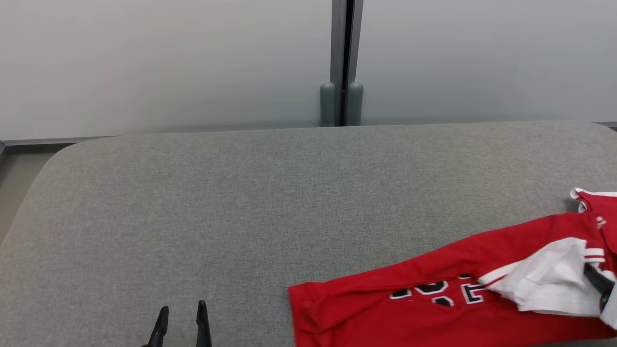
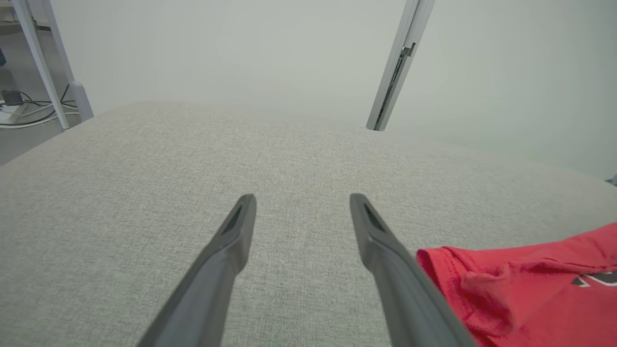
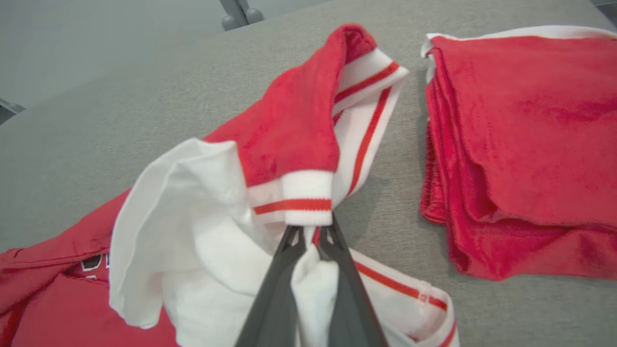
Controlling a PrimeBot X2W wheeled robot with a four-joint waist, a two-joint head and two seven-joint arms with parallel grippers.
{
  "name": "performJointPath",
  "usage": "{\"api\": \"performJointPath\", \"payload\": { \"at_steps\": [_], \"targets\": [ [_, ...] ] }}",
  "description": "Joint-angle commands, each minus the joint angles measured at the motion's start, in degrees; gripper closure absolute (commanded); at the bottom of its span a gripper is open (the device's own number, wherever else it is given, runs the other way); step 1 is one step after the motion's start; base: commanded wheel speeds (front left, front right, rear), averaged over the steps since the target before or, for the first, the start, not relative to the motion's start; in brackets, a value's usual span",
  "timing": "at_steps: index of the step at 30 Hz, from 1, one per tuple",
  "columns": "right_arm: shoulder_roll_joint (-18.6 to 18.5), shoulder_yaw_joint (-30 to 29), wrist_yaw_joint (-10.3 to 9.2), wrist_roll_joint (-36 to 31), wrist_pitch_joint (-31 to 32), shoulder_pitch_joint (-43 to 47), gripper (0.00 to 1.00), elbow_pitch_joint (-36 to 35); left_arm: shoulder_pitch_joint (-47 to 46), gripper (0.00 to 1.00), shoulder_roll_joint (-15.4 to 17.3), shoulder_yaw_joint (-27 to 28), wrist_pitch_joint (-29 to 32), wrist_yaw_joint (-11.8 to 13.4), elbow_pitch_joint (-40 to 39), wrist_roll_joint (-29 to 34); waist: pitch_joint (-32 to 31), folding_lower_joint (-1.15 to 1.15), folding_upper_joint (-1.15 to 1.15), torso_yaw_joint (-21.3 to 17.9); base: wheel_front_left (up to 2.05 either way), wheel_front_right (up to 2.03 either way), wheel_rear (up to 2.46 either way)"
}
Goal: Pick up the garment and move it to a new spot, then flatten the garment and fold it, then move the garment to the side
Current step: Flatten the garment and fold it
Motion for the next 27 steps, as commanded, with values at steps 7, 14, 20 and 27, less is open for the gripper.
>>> {"api": "performJointPath", "payload": {
  "at_steps": [7,14,20,27],
  "targets": [
    [-2.97,1.52,0.05,-2.08,-0.21,-0.95,1.0,-6.92,0.41,0.0,-0.14,1.0,-0.26,-1.7,0.97,0.94,-1.58,0.0,0.0,0.13,0.0,0.0,0.0],
    [3.26,8.41,0.05,-5.23,3.05,-2.82,1.0,-16.87,0.17,0.0,-0.28,-0.01,-0.26,-2.37,1.82,0.53,-1.62,0.0,0.0,0.99,0.0,0.0,0.0],
    [15.21,12.86,0.04,-7.18,2.68,-4.12,1.0,-13.58,-1.11,0.0,-0.26,-2.51,-0.26,-1.79,3.18,-0.84,-1.49,0.0,0.0,3.12,0.0,0.0,0.0],
    [24.85,14.68,0.05,-7.04,0.87,-5.75,1.0,-6.27,-1.96,0.0,-0.25,-3.94,-0.26,-1.71,4.27,-1.16,-1.55,0.0,0.0,5.79,0.0,0.0,0.0]
  ]
}}
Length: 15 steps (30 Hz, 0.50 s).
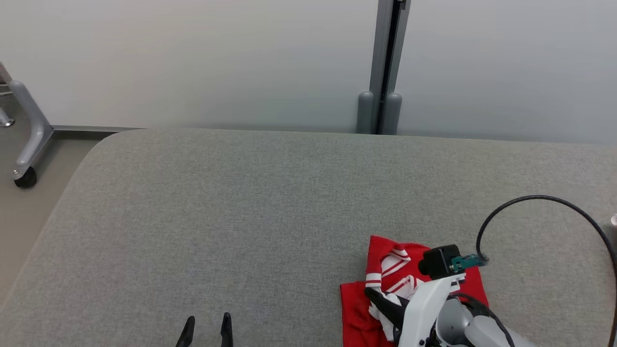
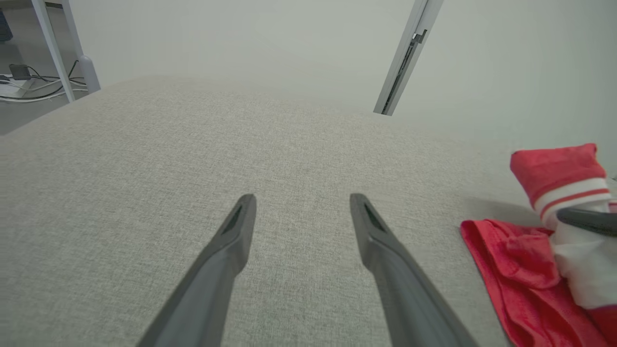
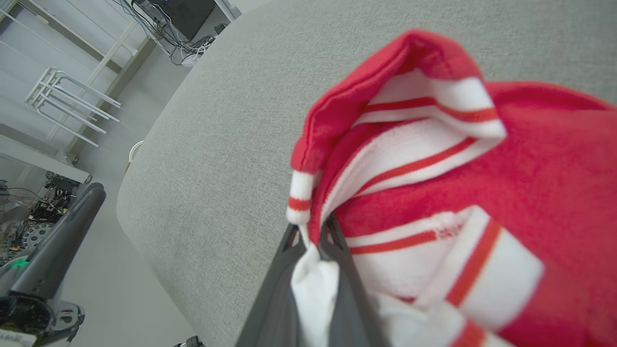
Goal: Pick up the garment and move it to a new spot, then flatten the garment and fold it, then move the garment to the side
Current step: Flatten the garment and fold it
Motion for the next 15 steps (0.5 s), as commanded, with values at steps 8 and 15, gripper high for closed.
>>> {"api": "performJointPath", "payload": {
  "at_steps": [8,15],
  "targets": [
    [4.5,2.55,0.13,0.37,-2.18,-2.28,0.0,5.4,-1.41,0.0,0.22,-0.87,-0.26,0.61,0.6,-0.77,0.04,0.0,0.0,0.99,0.0,0.0,0.0],
    [1.57,5.72,0.12,-3.24,-8.08,-3.06,0.0,1.18,-1.04,0.0,0.23,0.78,-0.26,0.77,0.73,-0.74,-0.53,0.0,0.0,-2.39,0.0,0.0,0.0]
  ]
}}
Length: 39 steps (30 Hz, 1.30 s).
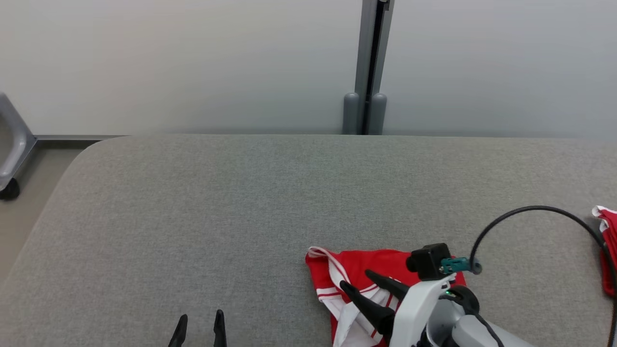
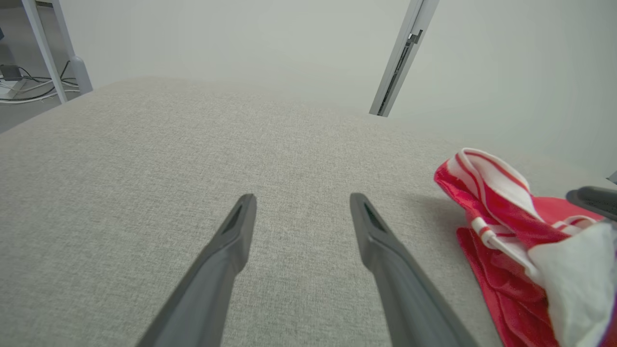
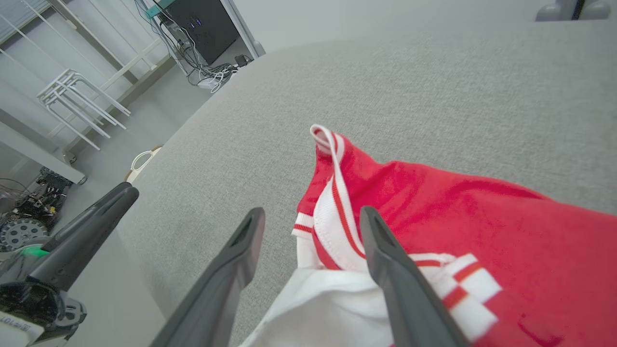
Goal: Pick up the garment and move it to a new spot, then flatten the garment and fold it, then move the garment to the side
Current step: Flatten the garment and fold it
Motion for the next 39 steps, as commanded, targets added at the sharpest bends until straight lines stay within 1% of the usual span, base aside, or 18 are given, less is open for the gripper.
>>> {"api": "performJointPath", "payload": {
  "at_steps": [1,2,3,5,8,11,12,15,17,20,23,29,39],
  "targets": [
    [-1.94,-0.05,0.11,-1.03,-1.63,0.07,0.0,-1.38,-0.31,0.0,0.24,0.63,-0.26,0.0,-0.19,0.01,-0.46,0.0,0.0,-1.6,0.0,0.0,0.0],
    [-3.19,-0.04,0.11,-1.65,-2.82,0.63,0.0,-2.97,-0.19,0.0,0.23,0.97,-0.26,-0.04,-0.32,0.06,-0.63,0.0,0.0,-2.27,0.0,0.0,0.0],
    [-6.39,-1.25,0.11,-2.77,-5.39,1.97,0.0,-5.6,-0.07,0.0,0.25,1.63,-0.26,-0.11,-0.63,0.16,-0.92,0.0,0.0,-3.54,0.0,0.0,0.0],
    [-9.92,-3.72,0.11,-4.23,-8.18,3.73,0.0,-7.49,-0.05,0.0,0.24,2.19,-0.26,-0.32,-0.91,0.21,-1.26,0.0,0.0,-4.59,0.0,0.0,0.0],
    [-13.79,-8.34,0.13,-6.25,-11.88,7.35,0.0,-8.69,0.25,0.0,0.23,2.95,-0.25,0.07,-1.56,-0.01,-1.53,0.0,0.0,-6.16,0.0,0.0,0.0],
    [-17.26,-15.22,0.11,-9.23,-15.17,11.02,0.0,-7.47,0.37,0.0,0.22,3.26,-0.26,-0.16,-2.1,0.43,-1.7,0.0,0.0,-7.16,0.0,0.0,0.0],
    [-17.26,-15.22,0.11,-9.23,-15.17,11.02,0.0,-7.47,0.37,0.0,0.22,3.26,-0.26,-0.16,-2.1,0.43,-1.7,0.0,0.0,-7.16,0.0,0.0,0.0],
    [-17.85,-23.0,0.12,-13.19,-16.8,15.11,0.0,-5.47,0.41,0.0,0.24,3.77,-0.26,-0.26,-2.47,1.1,-1.99,0.0,0.0,-7.81,0.0,0.0,0.0],
    [-17.46,-28.3,0.11,-16.84,-17.17,17.51,0.0,-4.86,0.66,0.0,0.24,4.14,-0.26,-0.19,-2.64,1.07,-2.22,0.0,0.0,-8.12,0.0,0.0,0.0],
    [-15.14,-35.85,0.12,-22.01,-17.16,21.81,0.0,-5.96,1.01,0.0,0.24,4.7,-0.26,-0.25,-2.9,0.72,-2.55,0.0,0.0,-8.52,0.0,0.0,0.0],
    [-12.7,-40.58,0.11,-25.43,-17.16,25.18,0.0,-7.03,1.43,0.0,0.24,5.06,-0.26,-0.4,-2.85,0.56,-2.85,0.0,0.0,-8.74,0.0,0.0,0.0],
    [-9.58,-43.82,0.11,-28.94,-17.17,28.25,0.0,-8.94,1.91,0.0,0.23,5.85,-0.26,-0.79,-2.69,0.53,-3.46,0.0,0.0,-8.95,0.0,0.0,0.0],
    [-8.15,-45.14,0.11,-31.55,-17.18,29.4,0.0,-10.32,2.6,0.0,0.23,7.26,-0.26,-1.39,-3.01,1.46,-3.6,0.0,0.0,-9.03,0.0,0.0,0.0]
  ]
}}
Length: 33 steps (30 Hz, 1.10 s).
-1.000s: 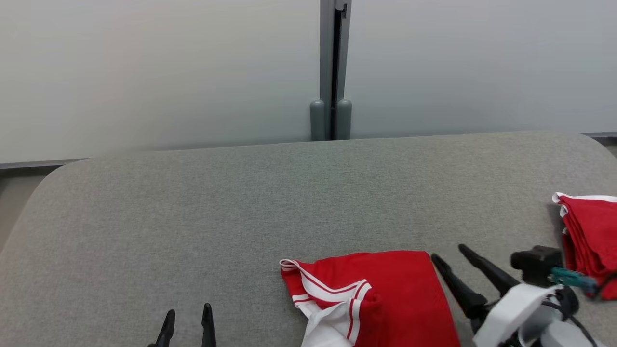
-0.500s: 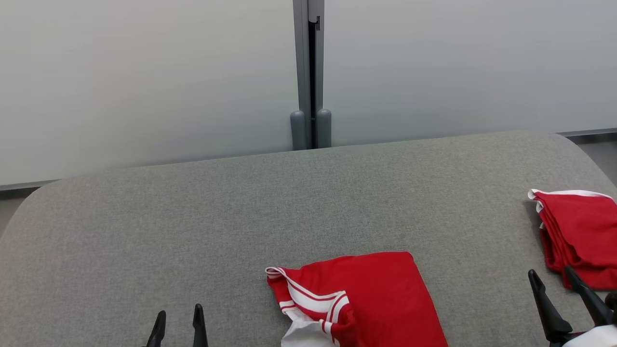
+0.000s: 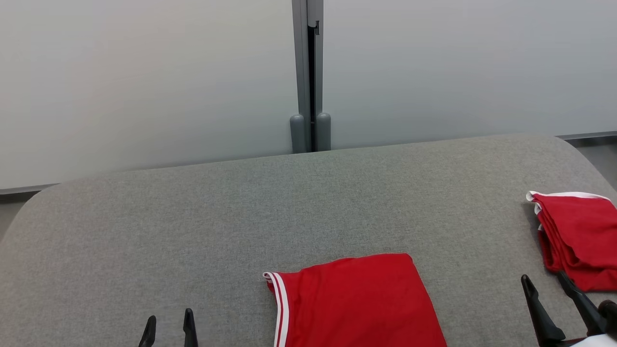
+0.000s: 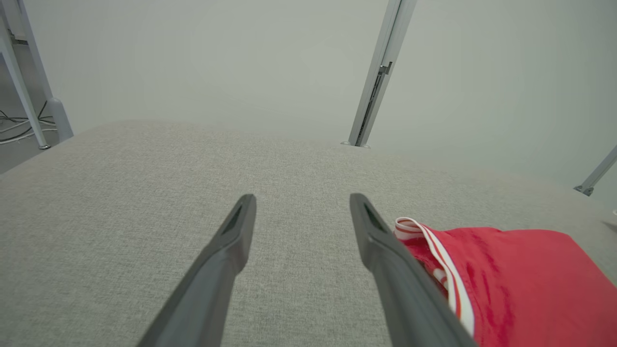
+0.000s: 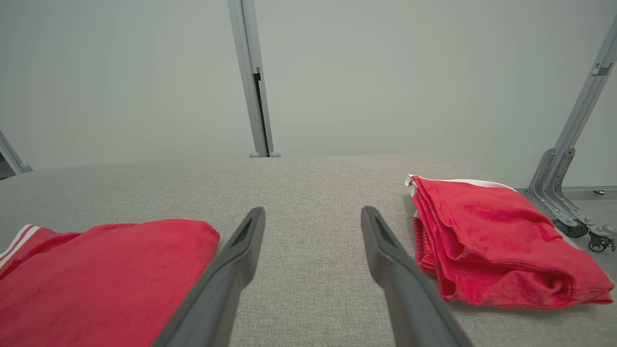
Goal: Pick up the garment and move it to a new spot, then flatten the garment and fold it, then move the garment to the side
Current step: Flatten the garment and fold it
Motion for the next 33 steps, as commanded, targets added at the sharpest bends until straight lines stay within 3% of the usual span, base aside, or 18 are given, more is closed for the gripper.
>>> {"api": "performJointPath", "payload": {
  "at_steps": [1,23,33],
  "targets": [
    [0.06,-0.32,0.11,-0.59,-0.27,0.65,0.0,-0.27,0.59,0.0,0.22,0.5,-0.26,-0.41,-0.21,0.32,-0.11,0.0,0.0,0.03,0.0,0.0,0.0],
    [1.51,-2.59,0.11,-3.14,-0.27,1.65,0.0,-1.32,0.77,0.0,0.22,2.07,-0.26,-1.04,-0.13,1.42,-0.52,0.0,0.0,-0.56,0.0,0.0,0.0],
    [2.52,-2.34,0.11,-3.62,-0.27,1.83,0.0,-1.23,0.87,0.0,0.23,2.04,-0.26,-1.57,0.15,2.03,-0.93,0.0,0.0,3.19,0.0,0.0,0.0]
  ]
}}
